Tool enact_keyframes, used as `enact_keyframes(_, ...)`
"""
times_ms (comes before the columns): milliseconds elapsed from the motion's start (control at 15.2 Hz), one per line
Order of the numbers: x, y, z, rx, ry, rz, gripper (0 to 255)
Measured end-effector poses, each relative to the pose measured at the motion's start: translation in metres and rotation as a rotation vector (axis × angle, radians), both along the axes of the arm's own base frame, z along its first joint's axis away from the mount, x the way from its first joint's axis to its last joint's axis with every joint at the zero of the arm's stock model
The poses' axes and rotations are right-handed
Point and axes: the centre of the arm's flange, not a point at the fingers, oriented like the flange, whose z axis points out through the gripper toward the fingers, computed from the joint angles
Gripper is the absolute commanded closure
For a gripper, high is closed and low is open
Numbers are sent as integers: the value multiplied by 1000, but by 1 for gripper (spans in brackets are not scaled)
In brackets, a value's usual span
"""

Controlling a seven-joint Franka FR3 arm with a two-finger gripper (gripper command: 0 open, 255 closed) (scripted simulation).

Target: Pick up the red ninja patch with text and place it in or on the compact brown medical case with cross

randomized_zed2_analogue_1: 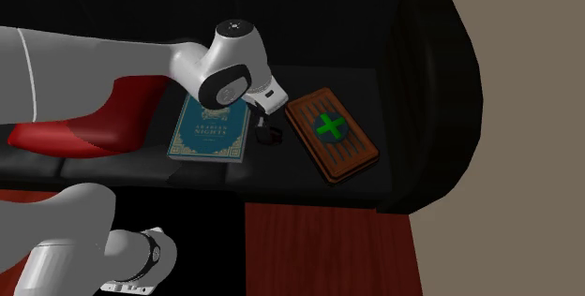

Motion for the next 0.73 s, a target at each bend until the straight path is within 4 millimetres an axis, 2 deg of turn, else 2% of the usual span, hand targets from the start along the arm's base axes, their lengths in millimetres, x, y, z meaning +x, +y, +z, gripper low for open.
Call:
enact_keyframes(330,3,0,-26,0,0,-1,0)
enact_keyframes(726,2,-1,-30,0,0,-1,0)
